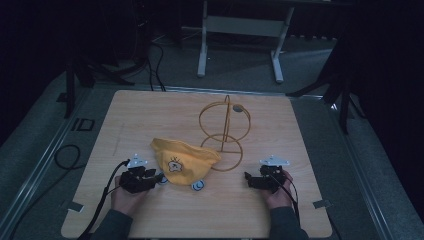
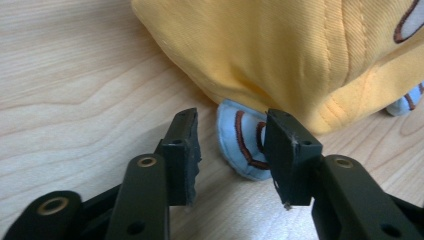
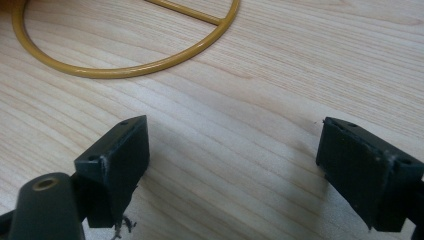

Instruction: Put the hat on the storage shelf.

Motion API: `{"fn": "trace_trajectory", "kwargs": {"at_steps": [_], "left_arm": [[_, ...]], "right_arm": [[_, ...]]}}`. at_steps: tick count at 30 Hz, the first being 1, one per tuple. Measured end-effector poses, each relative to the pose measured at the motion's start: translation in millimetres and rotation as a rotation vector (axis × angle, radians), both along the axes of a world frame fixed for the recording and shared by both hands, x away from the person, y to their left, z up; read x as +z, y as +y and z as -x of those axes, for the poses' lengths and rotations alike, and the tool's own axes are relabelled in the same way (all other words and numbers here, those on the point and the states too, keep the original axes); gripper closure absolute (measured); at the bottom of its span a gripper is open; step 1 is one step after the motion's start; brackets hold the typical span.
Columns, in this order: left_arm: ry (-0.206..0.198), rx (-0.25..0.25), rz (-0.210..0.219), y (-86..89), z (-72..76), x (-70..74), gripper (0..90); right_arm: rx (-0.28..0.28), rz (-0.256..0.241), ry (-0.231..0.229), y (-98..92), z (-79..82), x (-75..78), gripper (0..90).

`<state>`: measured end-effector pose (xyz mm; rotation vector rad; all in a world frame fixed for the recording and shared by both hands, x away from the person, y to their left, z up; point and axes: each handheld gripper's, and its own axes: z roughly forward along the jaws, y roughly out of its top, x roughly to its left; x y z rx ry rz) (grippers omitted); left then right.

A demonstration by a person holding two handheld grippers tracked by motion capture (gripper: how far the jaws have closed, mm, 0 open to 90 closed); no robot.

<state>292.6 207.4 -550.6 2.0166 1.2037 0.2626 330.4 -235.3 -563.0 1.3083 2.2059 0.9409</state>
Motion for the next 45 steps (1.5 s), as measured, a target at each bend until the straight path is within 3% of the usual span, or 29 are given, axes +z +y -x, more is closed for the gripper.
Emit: {"fn": "trace_trajectory", "kwargs": {"at_steps": [8,18,29,38,45], "left_arm": [[0.029,-0.001,-0.011,-1.4,-1.1,-2.0,61.1],[0.057,0.012,0.030,2.6,-1.2,0.0,84.3],[0.061,0.087,0.101,24.1,-1.6,3.7,86.5],[0.034,0.139,0.126,37.4,-5.1,12.9,86.6],[0.006,0.147,0.129,46.0,-8.6,25.9,86.6]], "right_arm": [[0.000,0.000,0.000,0.0,0.0,0.0,13.5],[0.000,0.000,0.000,0.0,0.0,0.0,13.5],[-0.001,0.000,0.001,-0.1,0.0,0.0,13.5],[-0.001,0.000,0.000,0.0,0.0,0.0,13.5],[-0.001,0.001,0.000,-0.1,0.0,0.0,13.5]]}}
